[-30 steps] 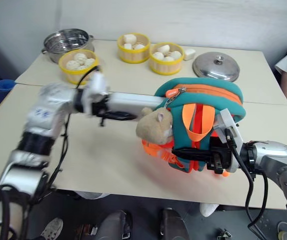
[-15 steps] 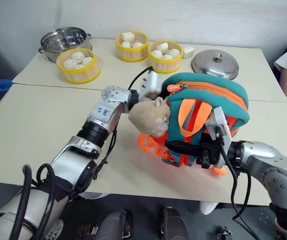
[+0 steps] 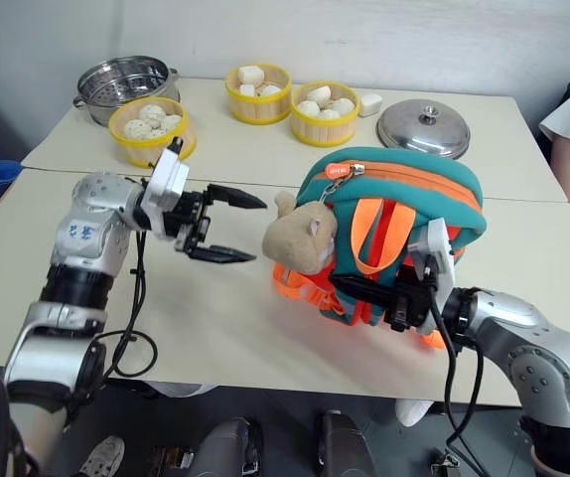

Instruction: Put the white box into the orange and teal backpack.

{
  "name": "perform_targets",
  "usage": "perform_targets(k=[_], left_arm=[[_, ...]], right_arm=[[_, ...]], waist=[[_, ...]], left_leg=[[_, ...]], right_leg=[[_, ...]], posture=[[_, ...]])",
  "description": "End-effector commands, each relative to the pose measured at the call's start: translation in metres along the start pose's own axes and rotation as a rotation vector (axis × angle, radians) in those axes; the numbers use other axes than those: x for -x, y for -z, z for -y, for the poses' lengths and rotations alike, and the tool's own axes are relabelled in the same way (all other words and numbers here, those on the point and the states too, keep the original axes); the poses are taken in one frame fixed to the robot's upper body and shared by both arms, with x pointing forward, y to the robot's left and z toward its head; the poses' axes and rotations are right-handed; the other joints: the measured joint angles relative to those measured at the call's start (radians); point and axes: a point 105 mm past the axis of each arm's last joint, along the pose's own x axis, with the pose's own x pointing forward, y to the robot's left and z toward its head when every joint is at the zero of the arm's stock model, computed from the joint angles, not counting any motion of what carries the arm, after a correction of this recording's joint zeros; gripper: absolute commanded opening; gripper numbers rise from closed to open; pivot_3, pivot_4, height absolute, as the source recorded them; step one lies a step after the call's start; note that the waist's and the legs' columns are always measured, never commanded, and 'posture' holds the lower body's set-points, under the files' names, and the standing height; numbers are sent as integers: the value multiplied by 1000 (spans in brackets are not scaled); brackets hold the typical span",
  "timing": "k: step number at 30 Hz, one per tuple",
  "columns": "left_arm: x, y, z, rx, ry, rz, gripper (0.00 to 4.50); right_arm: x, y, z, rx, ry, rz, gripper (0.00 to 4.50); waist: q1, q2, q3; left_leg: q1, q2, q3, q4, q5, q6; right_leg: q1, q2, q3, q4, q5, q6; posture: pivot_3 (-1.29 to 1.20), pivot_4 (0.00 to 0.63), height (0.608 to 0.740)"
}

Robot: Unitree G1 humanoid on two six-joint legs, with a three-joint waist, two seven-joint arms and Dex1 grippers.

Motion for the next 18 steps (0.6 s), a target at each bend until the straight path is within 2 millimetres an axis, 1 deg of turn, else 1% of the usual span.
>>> perform_targets(k=[1, 3, 5, 6, 8, 11, 13, 15, 16, 18], left_arm=[[-22, -26, 9, -74, 1, 86, 4406], [-33, -33, 15, -58, 1, 129, 4406], [-43, -31, 17, -68, -29, 142, 4406], [-48, -29, 16, -74, -55, 149, 4406], [-56, -30, 8, -61, -152, 208, 4406], [-66, -30, 9, -31, -204, 269, 3838], [-67, -32, 14, -22, -216, 297, 3204], [-57, -36, 16, -25, -233, 321, 2652], [-46, -39, 14, -25, -259, 332, 2377], [-23, -40, 5, -43, -309, 291, 1839]], right_arm=[[0, -6, -2, 40, -5, 10, 0], [0, -7, -2, 50, -7, -3, 0], [1, -8, -1, 45, -4, -1, 0], [1, -8, -1, 43, -3, -2, 0], [1, -7, 0, 45, -6, -10, 0], [0, -8, -1, 42, -10, -6, 0], [-1, -8, -2, 41, -7, 0, 0], [0, -8, -2, 36, 4, 8, 0], [2, -7, -1, 33, 15, 10, 0], [8, -7, 3, 21, 51, 22, 0]], waist=[[4, 0, 0], [9, 0, 0], [8, 0, 0], [8, 1, 0], [9, 1, 0], [10, 1, 0], [10, 1, 0], [10, 1, 0], [10, 1, 0], [9, 1, 0]], left_leg=[[0, 0, 0, 1, 0, 0], [0, 0, 0, 2, 0, 0], [1, 0, 0, 2, -2, 3], [2, 0, 0, 2, -2, 4], [2, 0, 0, 1, -2, 4], [2, 0, 0, 2, -2, 4], [2, 0, 0, 2, -2, 4], [2, 1, 0, 2, -2, 4], [2, 1, 0, 2, -2, 4], [2, 1, 0, 2, -2, 3]], right_leg=[[0, 0, 0, 0, 0, 0], [0, 0, 0, 0, 0, 0], [1, 1, 0, 1, 0, 0], [1, 1, 1, 1, 0, 0], [1, 2, 1, 1, 0, 0], [1, 2, 1, 1, 0, 0], [1, 2, 1, 1, 0, 0], [1, 2, 1, 1, 0, 0], [1, 2, 1, 1, 0, 0], [1, 2, 1, 1, 0, 0]], posture=[[0, 150, 740], [0, 150, 740], [0, 150, 740], [0, 150, 740], [0, 150, 740], [0, 150, 740], [0, 150, 740], [0, 150, 740], [0, 150, 740], [0, 150, 740]])
